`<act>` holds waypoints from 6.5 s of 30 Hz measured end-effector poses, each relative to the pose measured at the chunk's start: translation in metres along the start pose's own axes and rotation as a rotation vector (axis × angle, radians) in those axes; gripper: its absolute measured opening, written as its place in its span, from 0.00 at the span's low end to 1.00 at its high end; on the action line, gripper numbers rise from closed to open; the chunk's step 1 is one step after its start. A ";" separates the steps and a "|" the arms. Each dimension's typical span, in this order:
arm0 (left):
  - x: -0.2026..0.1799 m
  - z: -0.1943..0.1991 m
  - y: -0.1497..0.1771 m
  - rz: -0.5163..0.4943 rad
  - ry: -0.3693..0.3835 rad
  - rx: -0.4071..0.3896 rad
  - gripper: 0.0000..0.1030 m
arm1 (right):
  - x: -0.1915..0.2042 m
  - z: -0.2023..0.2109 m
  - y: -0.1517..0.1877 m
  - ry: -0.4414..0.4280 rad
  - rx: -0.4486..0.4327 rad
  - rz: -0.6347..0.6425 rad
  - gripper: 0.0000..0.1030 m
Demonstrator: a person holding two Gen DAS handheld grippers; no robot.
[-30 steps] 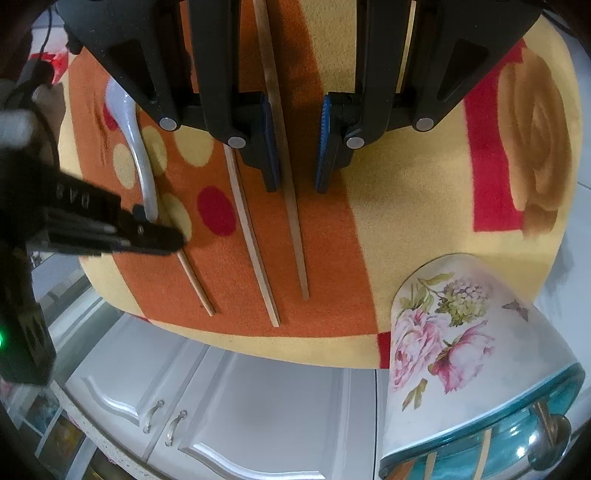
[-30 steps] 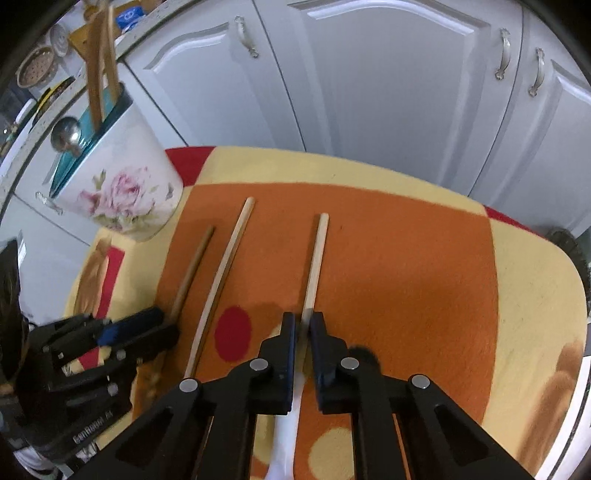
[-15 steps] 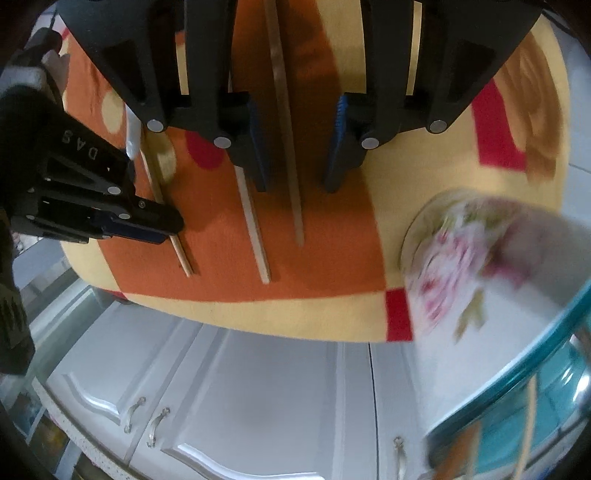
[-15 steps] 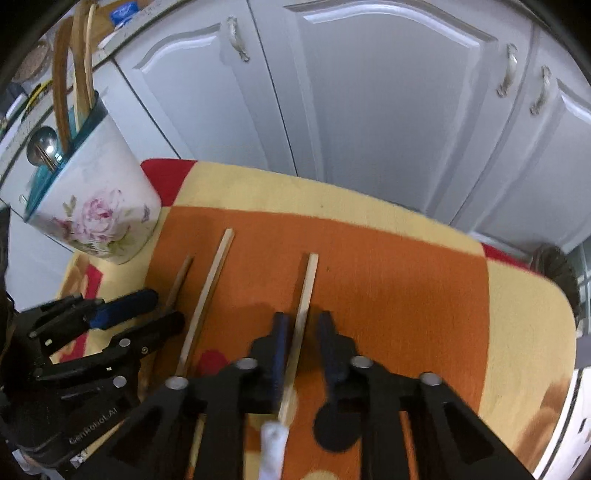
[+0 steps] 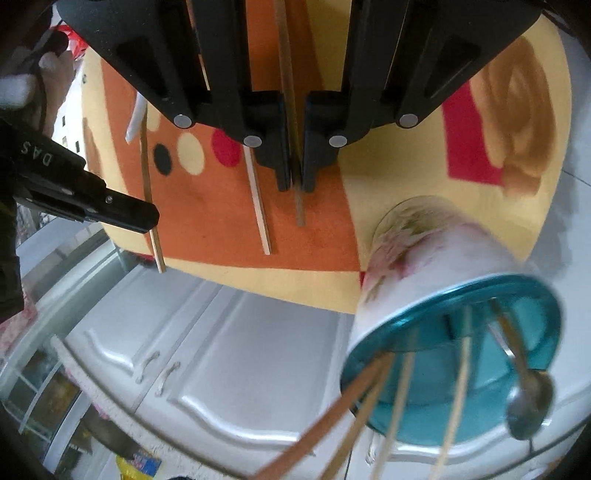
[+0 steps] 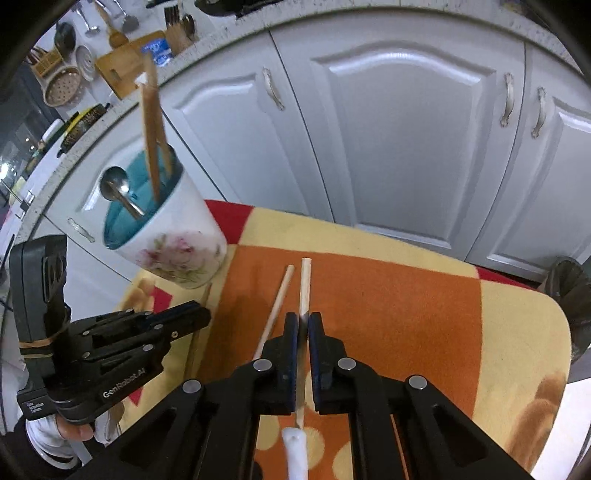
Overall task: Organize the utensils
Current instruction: 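Lift the spoon and chopstick and carry them toward the holder, then lower the held chopsticks into the flower-printed holder with both tools, then open both tools to drop the chopsticks into the holder, then withdraw both tools over the cloth toward the white spoon and chopstick, then grasp the white ceramic spoon handle with the right tool while the left tool grasps the wooden chopstick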
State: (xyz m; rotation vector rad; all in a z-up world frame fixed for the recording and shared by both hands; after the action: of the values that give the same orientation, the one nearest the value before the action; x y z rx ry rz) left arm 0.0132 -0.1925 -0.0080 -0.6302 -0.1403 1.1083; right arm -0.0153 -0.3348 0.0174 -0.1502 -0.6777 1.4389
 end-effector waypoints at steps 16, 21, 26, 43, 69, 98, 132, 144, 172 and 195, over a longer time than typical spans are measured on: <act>-0.012 0.130 -0.007 -0.026 0.088 -0.213 0.04 | 0.053 0.089 -0.001 -0.093 -0.165 0.067 0.05; -0.006 0.158 -0.007 -0.029 0.078 -0.256 0.04 | 0.060 0.102 -0.008 -0.098 -0.199 0.089 0.05; 0.003 0.184 -0.016 0.004 0.056 -0.319 0.04 | 0.070 0.111 -0.012 -0.119 -0.215 0.109 0.05; 0.036 0.260 -0.061 0.046 0.030 -0.467 0.04 | 0.126 0.156 -0.063 -0.174 -0.325 0.195 0.05; 0.098 0.216 -0.144 0.038 -0.208 -0.504 0.04 | 0.191 0.077 -0.146 -0.169 -0.324 0.219 0.05; 0.091 0.162 -0.090 0.138 -0.103 -0.336 0.34 | 0.115 0.032 -0.073 -0.130 -0.122 0.079 0.32; 0.011 0.164 -0.015 0.042 -0.135 -0.305 0.51 | 0.055 0.062 0.014 0.042 -0.113 0.076 0.38; 0.009 0.140 0.003 0.036 -0.139 -0.248 0.51 | 0.038 0.043 0.044 0.064 -0.043 0.073 0.38; 0.008 0.039 0.044 0.094 -0.036 -0.034 0.51 | 0.011 -0.047 0.090 0.085 0.132 0.095 0.13; -0.032 -0.070 -0.007 -0.044 -0.067 0.109 0.51 | -0.016 -0.041 0.083 0.052 0.142 0.008 0.13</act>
State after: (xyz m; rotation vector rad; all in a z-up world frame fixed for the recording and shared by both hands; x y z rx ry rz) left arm 0.0326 -0.2509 -0.0554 -0.4912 -0.1501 1.0873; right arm -0.0657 -0.3241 -0.0612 -0.0794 -0.5312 1.4800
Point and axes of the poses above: each gripper's, at about its wrist camera, not at the fingertips, and z roughly against the way its jaws point, x to its left, y to its underside, the point moved 10 cm from there along -z, roughly the way its jaws point, and after that the axes turned 6 degrees about -z, right-handed, at the moved point
